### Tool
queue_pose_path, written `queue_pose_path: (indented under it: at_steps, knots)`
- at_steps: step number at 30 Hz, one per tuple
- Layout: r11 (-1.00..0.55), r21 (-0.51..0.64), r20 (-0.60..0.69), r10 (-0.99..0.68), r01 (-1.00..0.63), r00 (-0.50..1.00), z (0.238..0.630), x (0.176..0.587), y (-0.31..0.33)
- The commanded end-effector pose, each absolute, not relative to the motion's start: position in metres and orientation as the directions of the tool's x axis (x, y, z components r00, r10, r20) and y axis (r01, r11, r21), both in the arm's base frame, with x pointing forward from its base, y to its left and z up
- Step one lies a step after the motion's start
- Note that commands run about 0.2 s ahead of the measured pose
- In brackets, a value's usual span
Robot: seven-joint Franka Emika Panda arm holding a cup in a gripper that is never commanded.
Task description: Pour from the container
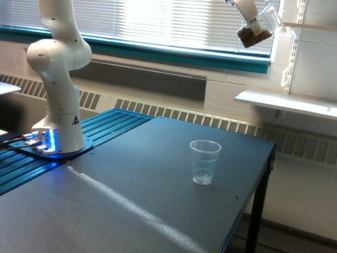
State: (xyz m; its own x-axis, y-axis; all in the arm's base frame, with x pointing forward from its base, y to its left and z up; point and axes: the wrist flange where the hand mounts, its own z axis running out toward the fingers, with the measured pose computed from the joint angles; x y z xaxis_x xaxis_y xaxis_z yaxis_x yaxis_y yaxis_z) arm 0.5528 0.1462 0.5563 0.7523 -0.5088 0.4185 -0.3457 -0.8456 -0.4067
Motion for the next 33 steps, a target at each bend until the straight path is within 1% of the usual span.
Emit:
queue_pose_path:
  at_steps: [1, 14, 23, 33]
  knots:
    - [-0.841, -0.416, 0.418, -0.515, -0.347, 0.748, 0.563, 0.551, 0.146]
    - [-0.851, -0.390, 0.425, -0.504, -0.351, 0.751, 0.563, 0.547, 0.131]
    - [-0.857, -0.358, 0.436, -0.504, -0.370, 0.746, 0.551, 0.541, 0.115]
    - [-0.855, -0.326, 0.419, -0.513, -0.404, 0.749, 0.540, 0.529, 0.099]
